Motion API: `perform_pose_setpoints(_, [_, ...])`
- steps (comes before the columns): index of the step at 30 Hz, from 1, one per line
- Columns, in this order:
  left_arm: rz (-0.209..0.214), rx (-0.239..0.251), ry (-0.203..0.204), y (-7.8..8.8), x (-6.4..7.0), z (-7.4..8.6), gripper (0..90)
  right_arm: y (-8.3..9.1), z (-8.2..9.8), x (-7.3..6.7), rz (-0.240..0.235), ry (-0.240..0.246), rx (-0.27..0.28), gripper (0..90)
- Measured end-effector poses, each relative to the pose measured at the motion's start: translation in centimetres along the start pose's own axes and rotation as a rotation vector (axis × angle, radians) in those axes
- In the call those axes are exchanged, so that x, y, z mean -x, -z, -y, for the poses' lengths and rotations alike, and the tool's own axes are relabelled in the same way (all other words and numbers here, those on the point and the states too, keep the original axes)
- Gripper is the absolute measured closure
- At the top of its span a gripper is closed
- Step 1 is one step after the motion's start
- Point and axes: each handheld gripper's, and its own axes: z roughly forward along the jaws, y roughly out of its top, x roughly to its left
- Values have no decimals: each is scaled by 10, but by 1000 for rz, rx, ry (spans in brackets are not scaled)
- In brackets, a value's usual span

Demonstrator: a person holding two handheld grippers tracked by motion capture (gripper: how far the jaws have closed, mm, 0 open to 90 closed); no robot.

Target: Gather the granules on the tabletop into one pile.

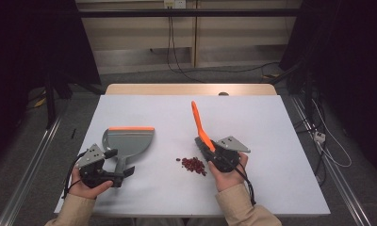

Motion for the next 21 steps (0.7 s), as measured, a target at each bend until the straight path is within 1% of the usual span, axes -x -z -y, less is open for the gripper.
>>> perform_pose_setpoints(2, [-7, -11, 3, -1, 0, 1, 53, 3, -1, 4, -7, -8, 6, 713])
perform_pose_setpoints(4, [-20, -26, 2, -1, 0, 2, 55, 6, -1, 8, -5, -3, 11, 713])
perform_pose_setpoints(5, [-32, -36, -9, -2, 0, 3, 57, 7, -1, 10, -8, -9, 15, 713])
perform_pose_setpoints(8, [-49, -51, -17, -3, 0, 6, 65, 8, 0, 15, -18, -17, 15, 713])
perform_pose_setpoints(9, [-50, -57, -13, -3, 0, 7, 66, 8, 0, 15, -20, -19, 15, 713])
perform_pose_setpoints(12, [-57, -55, -3, -3, 0, 10, 70, 9, 0, 15, -27, -19, 20, 713])
perform_pose_setpoints(14, [-66, -55, -3, -2, -1, 10, 73, 9, -1, 15, -31, -7, 23, 713])
perform_pose_setpoints(16, [-76, -48, 2, -2, -1, 11, 75, 9, -1, 15, -38, -12, 27, 713])
perform_pose_setpoints(17, [-83, -54, 4, -1, -2, 11, 75, 9, -1, 15, -40, -12, 25, 713])
perform_pose_setpoints(21, [-110, -48, 12, 1, -5, 12, 82, 10, -1, 14, -44, -6, 31, 713])
